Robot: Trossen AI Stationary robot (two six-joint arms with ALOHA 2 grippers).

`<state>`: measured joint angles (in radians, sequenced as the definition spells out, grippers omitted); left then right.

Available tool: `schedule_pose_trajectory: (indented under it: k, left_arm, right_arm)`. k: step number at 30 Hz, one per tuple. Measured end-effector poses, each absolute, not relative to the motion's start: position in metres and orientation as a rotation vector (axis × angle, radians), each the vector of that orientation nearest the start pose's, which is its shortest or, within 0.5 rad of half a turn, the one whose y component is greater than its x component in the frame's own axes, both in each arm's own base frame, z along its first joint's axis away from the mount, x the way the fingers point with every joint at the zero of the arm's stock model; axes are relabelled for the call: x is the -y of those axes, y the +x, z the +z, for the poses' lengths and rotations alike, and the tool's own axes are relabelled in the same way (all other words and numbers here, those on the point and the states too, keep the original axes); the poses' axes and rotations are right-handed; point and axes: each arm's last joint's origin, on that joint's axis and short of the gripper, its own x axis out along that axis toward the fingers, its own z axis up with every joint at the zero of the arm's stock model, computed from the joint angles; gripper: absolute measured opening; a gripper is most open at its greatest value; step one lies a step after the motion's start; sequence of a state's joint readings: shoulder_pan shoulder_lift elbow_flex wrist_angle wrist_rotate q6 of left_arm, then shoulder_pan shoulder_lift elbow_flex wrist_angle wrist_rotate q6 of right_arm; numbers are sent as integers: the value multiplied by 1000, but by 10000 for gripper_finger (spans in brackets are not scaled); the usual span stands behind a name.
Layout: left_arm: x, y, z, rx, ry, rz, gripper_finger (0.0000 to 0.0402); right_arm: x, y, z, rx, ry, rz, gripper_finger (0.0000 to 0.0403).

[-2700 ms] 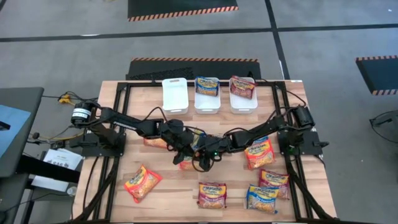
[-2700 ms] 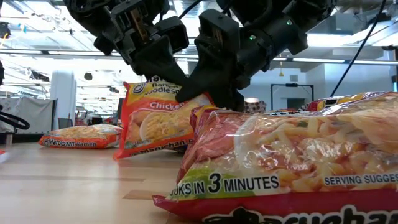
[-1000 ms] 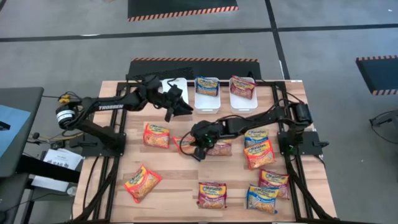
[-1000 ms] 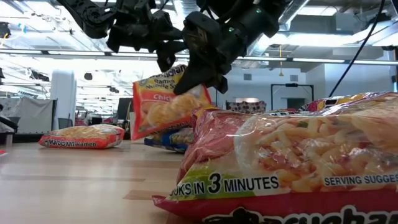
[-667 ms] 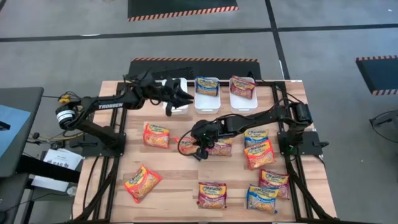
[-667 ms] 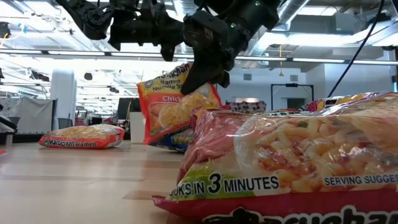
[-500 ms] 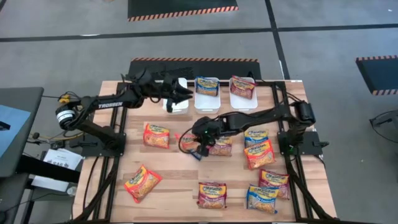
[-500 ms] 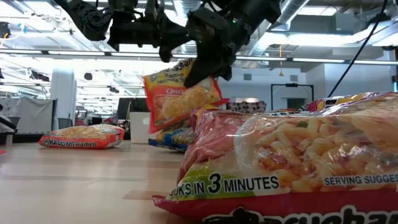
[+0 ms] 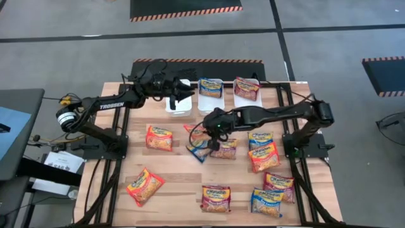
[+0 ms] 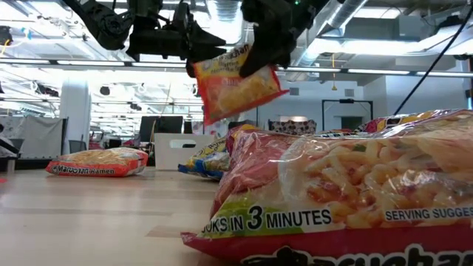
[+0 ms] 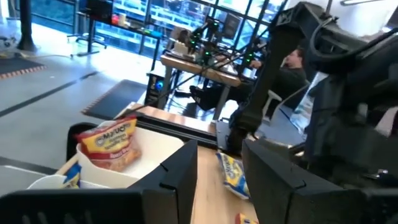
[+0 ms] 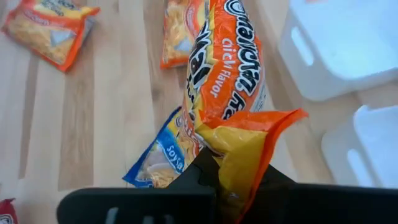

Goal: Sort Maruchan noodles
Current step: Put the orange noodle pack into the left white bin

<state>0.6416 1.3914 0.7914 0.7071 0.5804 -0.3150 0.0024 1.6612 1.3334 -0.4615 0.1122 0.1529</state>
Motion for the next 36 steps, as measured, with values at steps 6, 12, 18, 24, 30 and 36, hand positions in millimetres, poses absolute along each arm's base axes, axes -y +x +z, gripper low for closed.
schedule_pose_trajectory:
  k: [6, 12, 18, 24, 30, 36]
  left_arm:
    - [-169, 249, 285, 106, -260, 51, 159]
    - [-165, 249, 284, 60, -337, -113, 180]
    - [-161, 249, 281, 8, -374, -219, 181]
    - [-155, 253, 276, -25, -290, -213, 181]
    - [-149, 259, 274, -19, -196, -163, 181]
    - [-144, 262, 274, -14, -159, -142, 181]
  right_arm:
    - [9, 338, 299, -792, 93, -200, 28]
    - [19, 317, 324, -739, 107, -232, 29]
    - [27, 300, 342, -689, 138, -266, 29]
    - [37, 292, 351, -639, 165, -307, 29]
    - [44, 296, 352, -605, 178, -319, 29]
    - [48, 298, 354, -576, 183, -326, 29]
